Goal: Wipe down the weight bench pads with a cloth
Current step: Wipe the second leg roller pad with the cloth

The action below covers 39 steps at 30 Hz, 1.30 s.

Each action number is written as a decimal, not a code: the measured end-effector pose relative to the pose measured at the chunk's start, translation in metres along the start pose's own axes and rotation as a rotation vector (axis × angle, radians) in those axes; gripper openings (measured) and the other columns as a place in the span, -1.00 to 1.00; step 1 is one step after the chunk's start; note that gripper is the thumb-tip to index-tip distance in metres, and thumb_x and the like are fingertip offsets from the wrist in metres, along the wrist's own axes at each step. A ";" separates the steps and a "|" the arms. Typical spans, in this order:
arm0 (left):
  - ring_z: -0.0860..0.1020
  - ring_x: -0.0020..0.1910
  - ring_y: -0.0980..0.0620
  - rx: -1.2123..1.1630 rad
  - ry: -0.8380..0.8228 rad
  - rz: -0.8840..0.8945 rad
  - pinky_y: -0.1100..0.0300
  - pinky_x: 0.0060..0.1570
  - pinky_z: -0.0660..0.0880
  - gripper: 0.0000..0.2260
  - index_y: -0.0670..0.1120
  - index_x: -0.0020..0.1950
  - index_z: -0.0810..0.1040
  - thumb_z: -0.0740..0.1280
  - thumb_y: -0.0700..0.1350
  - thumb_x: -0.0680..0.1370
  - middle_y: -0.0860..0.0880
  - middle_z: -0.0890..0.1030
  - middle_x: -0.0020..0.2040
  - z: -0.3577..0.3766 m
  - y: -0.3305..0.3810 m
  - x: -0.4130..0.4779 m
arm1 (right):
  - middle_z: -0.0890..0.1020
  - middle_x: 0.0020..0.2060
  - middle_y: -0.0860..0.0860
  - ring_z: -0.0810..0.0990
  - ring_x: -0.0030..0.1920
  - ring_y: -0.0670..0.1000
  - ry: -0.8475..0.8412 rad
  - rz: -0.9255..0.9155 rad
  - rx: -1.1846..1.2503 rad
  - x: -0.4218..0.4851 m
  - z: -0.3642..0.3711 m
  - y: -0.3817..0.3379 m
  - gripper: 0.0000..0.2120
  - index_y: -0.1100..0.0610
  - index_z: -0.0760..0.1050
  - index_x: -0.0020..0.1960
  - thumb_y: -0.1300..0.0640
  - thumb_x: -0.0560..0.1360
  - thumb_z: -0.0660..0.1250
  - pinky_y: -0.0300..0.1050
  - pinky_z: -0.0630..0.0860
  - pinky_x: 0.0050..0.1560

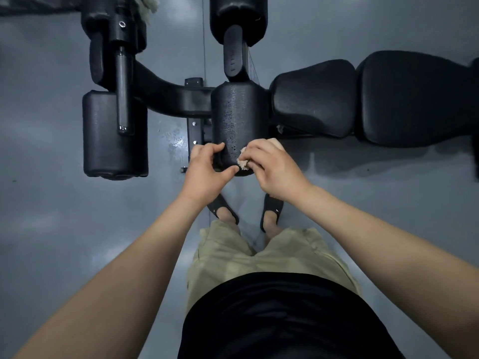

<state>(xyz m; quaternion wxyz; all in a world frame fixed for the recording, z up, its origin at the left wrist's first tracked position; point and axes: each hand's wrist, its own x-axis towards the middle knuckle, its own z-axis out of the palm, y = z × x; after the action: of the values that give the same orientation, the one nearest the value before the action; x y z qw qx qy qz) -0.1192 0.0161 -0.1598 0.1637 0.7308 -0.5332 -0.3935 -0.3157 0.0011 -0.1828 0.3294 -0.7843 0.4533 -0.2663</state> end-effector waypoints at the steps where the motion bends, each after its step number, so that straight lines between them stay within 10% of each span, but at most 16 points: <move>1: 0.51 0.20 0.08 0.004 0.003 0.001 0.16 0.34 0.45 -0.45 -0.03 0.37 0.51 0.59 -0.06 0.43 0.06 0.38 0.20 0.000 0.001 0.000 | 0.59 0.04 0.04 0.51 0.04 0.07 0.010 -0.007 0.006 -0.004 0.001 -0.001 -0.83 0.17 0.62 0.07 0.34 0.52 0.35 -0.04 0.45 0.17; 14: 0.56 0.16 0.02 -0.036 -0.013 -0.019 0.11 0.28 0.54 -0.51 -0.05 0.36 0.50 0.56 -0.11 0.47 -0.02 0.37 0.27 0.001 0.001 -0.002 | 0.59 0.03 0.05 0.49 0.05 0.12 -0.140 0.046 -0.049 -0.073 0.018 0.032 -0.84 0.17 0.64 0.03 0.35 0.51 0.37 0.07 0.56 0.03; 22: 0.58 0.16 0.01 -0.044 0.007 -0.011 0.05 0.28 0.54 -0.53 -0.06 0.33 0.51 0.56 -0.12 0.46 -0.03 0.39 0.25 0.002 0.001 -0.004 | 0.56 0.06 -0.07 0.54 0.01 -0.23 0.012 0.386 0.357 -0.012 -0.034 0.000 -0.77 0.05 0.52 0.24 0.21 0.61 0.27 -0.39 0.42 0.06; 29: 0.57 0.15 0.01 -0.021 -0.008 -0.041 0.23 0.19 0.54 -0.51 -0.05 0.34 0.51 0.57 -0.11 0.46 0.01 0.38 0.25 -0.001 0.008 -0.004 | 0.44 0.05 -0.01 0.51 0.05 0.00 0.146 0.562 0.161 0.022 -0.016 0.010 -0.90 -0.02 0.54 0.07 0.01 0.59 0.30 -0.07 0.47 0.19; 39: 0.56 0.14 0.06 -0.011 0.020 -0.034 0.07 0.24 0.55 -0.45 -0.04 0.34 0.53 0.56 0.00 0.39 0.06 0.38 0.16 0.004 0.010 -0.007 | 0.45 0.08 0.11 0.53 0.01 0.06 0.108 0.230 0.066 0.005 0.000 0.013 -0.73 0.18 0.57 0.25 0.17 0.56 0.39 -0.13 0.51 0.10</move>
<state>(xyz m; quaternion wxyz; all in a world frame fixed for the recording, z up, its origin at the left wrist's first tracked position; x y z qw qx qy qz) -0.1295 0.0193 -0.1536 0.1663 0.7427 -0.5169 -0.3918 -0.3203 -0.0084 -0.1922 0.3585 -0.7006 0.5481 -0.2833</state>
